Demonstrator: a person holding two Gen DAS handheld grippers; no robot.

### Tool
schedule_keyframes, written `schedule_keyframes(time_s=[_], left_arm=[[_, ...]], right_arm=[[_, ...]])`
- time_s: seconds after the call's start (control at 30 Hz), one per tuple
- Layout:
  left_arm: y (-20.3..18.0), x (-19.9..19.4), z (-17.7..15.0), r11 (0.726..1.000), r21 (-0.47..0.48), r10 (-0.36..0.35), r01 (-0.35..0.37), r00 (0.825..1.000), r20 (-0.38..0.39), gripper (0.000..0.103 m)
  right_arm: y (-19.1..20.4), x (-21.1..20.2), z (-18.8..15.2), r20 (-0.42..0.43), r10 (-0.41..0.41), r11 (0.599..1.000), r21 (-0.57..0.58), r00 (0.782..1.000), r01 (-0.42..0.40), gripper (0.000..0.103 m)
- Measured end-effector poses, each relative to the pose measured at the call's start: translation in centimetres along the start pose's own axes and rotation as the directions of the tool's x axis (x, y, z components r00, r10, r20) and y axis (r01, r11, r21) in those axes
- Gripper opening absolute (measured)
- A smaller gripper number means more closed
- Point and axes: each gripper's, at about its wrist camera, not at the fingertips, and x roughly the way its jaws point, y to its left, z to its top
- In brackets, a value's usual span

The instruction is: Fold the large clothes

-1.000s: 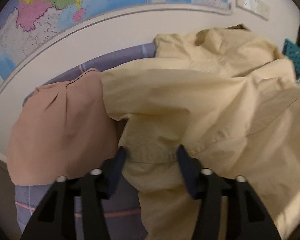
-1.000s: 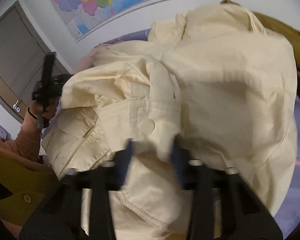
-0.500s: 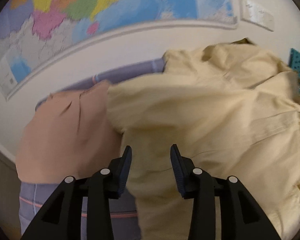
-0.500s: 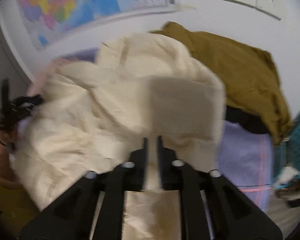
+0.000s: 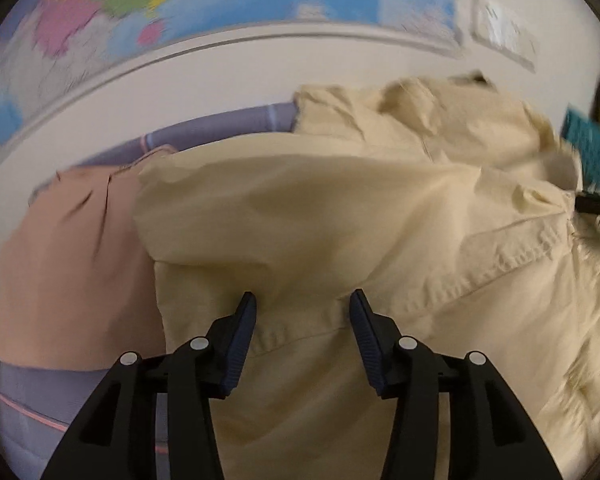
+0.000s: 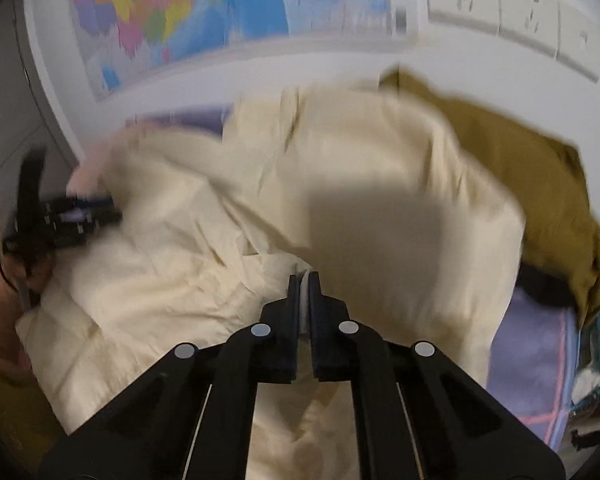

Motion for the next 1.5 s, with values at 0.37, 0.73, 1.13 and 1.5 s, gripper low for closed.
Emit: schedule_keyframes(time_s=[0.37, 0.73, 1.13, 1.5], left_arm=[[-0.5, 0.9, -0.3, 0.99, 0.068, 0.128, -0.127, 0.991, -0.023, 0.049], [-1.7, -0.4, -1.1, 0.976, 0.174, 0.133, -0.127, 0.991, -0.023, 0.055], [0.8, -6.1, -3.8, 0.999, 0.049, 0.013, -0.013, 1.0, 0.009, 0.061], [-2.1, -7.5, -4.6, 0.993, 0.117, -0.021, 0.016, 0.999, 0.044, 0.065]], right_arm=[[-0.8, 2.3, 0.1, -0.033, -0.065, 0.997, 0.029, 0.997, 0.066, 0.029], [2.2, 6.4, 0.0, -0.122, -0.024, 0.997, -0.072, 0.992, 0.015, 0.026], [0.9, -2.5, -2.5, 0.013, 0.077, 0.996, 0.048, 0.997, -0.077, 0.049], [2.8, -1.7, -5.2, -0.043, 0.097, 0.994, 0.053, 0.994, -0.094, 0.055]])
